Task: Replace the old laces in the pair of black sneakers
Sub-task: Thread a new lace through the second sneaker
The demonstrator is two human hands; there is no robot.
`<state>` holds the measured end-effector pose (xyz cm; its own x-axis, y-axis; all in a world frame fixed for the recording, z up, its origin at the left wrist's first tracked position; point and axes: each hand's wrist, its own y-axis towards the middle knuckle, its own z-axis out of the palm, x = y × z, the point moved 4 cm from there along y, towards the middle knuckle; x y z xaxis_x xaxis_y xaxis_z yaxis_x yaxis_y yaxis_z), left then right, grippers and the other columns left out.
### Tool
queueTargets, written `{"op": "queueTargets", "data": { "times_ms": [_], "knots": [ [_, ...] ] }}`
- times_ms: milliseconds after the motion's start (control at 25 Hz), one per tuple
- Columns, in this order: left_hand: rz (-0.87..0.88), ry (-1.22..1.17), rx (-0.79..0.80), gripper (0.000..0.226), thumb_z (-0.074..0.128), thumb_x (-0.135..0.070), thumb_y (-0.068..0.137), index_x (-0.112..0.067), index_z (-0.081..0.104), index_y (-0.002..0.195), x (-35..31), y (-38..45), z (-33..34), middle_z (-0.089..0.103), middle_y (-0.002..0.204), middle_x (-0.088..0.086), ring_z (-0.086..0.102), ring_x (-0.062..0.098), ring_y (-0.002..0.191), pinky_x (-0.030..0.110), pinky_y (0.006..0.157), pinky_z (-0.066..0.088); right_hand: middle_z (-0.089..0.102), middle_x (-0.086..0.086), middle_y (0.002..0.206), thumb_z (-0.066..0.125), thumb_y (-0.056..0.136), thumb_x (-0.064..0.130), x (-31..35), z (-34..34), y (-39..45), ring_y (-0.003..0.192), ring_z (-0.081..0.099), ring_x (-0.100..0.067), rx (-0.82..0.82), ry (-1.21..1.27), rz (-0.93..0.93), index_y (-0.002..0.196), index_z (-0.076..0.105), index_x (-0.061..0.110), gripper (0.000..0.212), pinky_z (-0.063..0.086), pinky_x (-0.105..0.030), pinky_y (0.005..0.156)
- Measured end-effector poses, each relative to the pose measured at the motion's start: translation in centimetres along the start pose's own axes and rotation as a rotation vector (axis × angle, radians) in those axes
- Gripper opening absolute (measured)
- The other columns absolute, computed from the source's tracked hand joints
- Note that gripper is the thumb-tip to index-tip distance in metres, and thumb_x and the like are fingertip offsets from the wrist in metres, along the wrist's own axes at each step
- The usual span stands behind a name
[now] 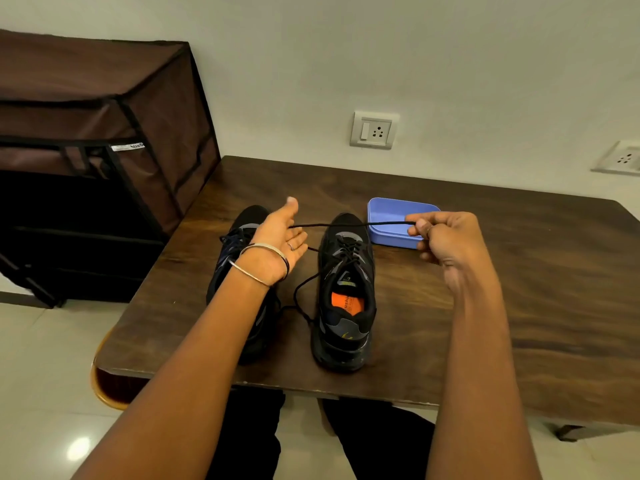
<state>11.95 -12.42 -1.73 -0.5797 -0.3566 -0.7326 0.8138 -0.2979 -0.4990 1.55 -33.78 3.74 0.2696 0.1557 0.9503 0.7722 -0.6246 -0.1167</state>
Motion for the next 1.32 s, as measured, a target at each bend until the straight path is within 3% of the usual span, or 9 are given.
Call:
{"op": "queueTargets", "data": {
  "times_ms": [120, 240, 360, 480, 640, 800, 960, 1200, 1320],
  "knots": [
    [0.158, 0.632, -0.178, 0.017, 0.063, -0.029, 0.092, -0.015, 0.062, 0.103, 0.6, 0.5, -0.5, 0.067, 0.104, 0.009, 0.066, 0.024, 0.09, 0.032, 0.077, 0.052, 0.068, -0.005, 0.079, 0.047, 0.097, -0.008, -0.1, 1.3, 0.0, 0.051, 0.055, -0.011, 0.117, -0.049, -0.031, 0.098, 0.069, 0.005, 0.026, 0.044, -0.019, 0.046],
    [0.538, 1.088, -0.194, 0.018, 0.068, -0.023, 0.087, -0.018, 0.071, 0.104, -0.3, 0.3, 0.5, 0.072, 0.091, 0.002, 0.066, 0.016, 0.086, 0.027, 0.083, 0.054, 0.07, -0.011, 0.073, 0.06, 0.094, -0.002, 0.3, 3.6, -0.3, 0.044, 0.057, -0.011, 0.213, -0.127, -0.063, 0.08, 0.068, 0.007, 0.018, 0.044, -0.019, 0.042],
    [0.766, 1.009, 0.088, 0.024, 0.066, -0.014, 0.089, -0.015, 0.071, 0.113, -0.4, -2.0, 3.5, 0.071, 0.103, -0.001, 0.065, 0.007, 0.093, 0.011, 0.086, 0.048, 0.069, -0.006, 0.068, 0.072, 0.088, 0.011, 0.4, 4.9, -0.2, 0.052, 0.058, -0.012, 0.186, -0.222, -0.119, 0.074, 0.072, 0.013, 0.015, 0.047, -0.023, 0.049],
    [0.841, 1.035, 0.322, 0.031, 0.062, -0.008, 0.092, -0.013, 0.066, 0.122, 0.2, -3.0, 4.9, 0.069, 0.113, 0.0, 0.064, 0.007, 0.103, 0.016, 0.092, 0.05, 0.073, -0.012, 0.081, 0.071, 0.089, 0.013, 0.2, 5.5, 0.0, 0.077, 0.069, -0.022, 0.195, -0.251, -0.168, 0.086, 0.077, 0.012, 0.007, 0.06, -0.04, 0.073],
    [0.932, 1.204, 0.263, 0.035, 0.067, -0.004, 0.086, -0.013, 0.067, 0.12, -0.1, -3.0, 4.9, 0.067, 0.109, -0.001, 0.059, 0.002, 0.083, 0.005, 0.083, 0.044, 0.07, -0.017, 0.076, 0.065, 0.09, -0.003, -0.2, 5.5, -0.1, 0.061, 0.065, -0.018, 0.22, -0.102, -0.062, 0.082, 0.071, 0.006, 0.014, 0.06, -0.035, 0.067],
    [0.848, 1.23, 0.169, 0.015, 0.072, -0.013, 0.085, -0.012, 0.076, 0.099, -0.1, -2.8, 5.1, 0.072, 0.092, 0.003, 0.064, 0.013, 0.083, 0.025, 0.085, 0.053, 0.07, -0.015, 0.07, 0.07, 0.086, -0.003, -0.8, 5.3, -0.2, 0.05, 0.064, -0.018, 0.135, -0.014, 0.038, 0.082, 0.068, -0.003, 0.004, 0.058, -0.029, 0.052],
    [0.721, 1.359, 0.171, 0.01, 0.068, -0.016, 0.088, -0.011, 0.074, 0.093, 1.3, -2.1, 5.1, 0.071, 0.089, 0.006, 0.063, 0.014, 0.078, 0.018, 0.075, 0.052, 0.072, -0.019, 0.077, 0.065, 0.09, -0.004, -2.2, 5.5, 0.4, 0.056, 0.066, -0.022, 0.127, -0.164, 0.094, 0.077, 0.069, 0.0, 0.015, 0.061, -0.034, 0.059],
    [0.52, 1.617, 0.069, 0.01, 0.056, -0.018, 0.087, -0.017, 0.06, 0.078, 3.2, -0.5, 4.5, 0.064, 0.086, 0.007, 0.063, 0.027, 0.083, 0.036, 0.076, 0.053, 0.07, -0.012, 0.093, 0.087, 0.071, 0.01, -3.4, 6.4, -0.3, 0.086, 0.067, -0.028, 0.285, -0.628, 0.053, 0.09, 0.072, 0.009, 0.024, 0.06, -0.045, 0.077],
    [0.503, 1.632, 0.006, 0.015, 0.06, -0.02, 0.085, -0.025, 0.056, 0.071, 3.6, 0.3, 4.0, 0.058, 0.093, 0.005, 0.061, 0.025, 0.08, 0.037, 0.074, 0.052, 0.068, -0.014, 0.097, 0.081, 0.076, 0.005, -3.6, 6.7, -0.3, 0.083, 0.068, -0.032, 0.24, -0.702, 0.012, 0.09, 0.075, 0.011, 0.017, 0.062, -0.044, 0.066]
  ]
}}
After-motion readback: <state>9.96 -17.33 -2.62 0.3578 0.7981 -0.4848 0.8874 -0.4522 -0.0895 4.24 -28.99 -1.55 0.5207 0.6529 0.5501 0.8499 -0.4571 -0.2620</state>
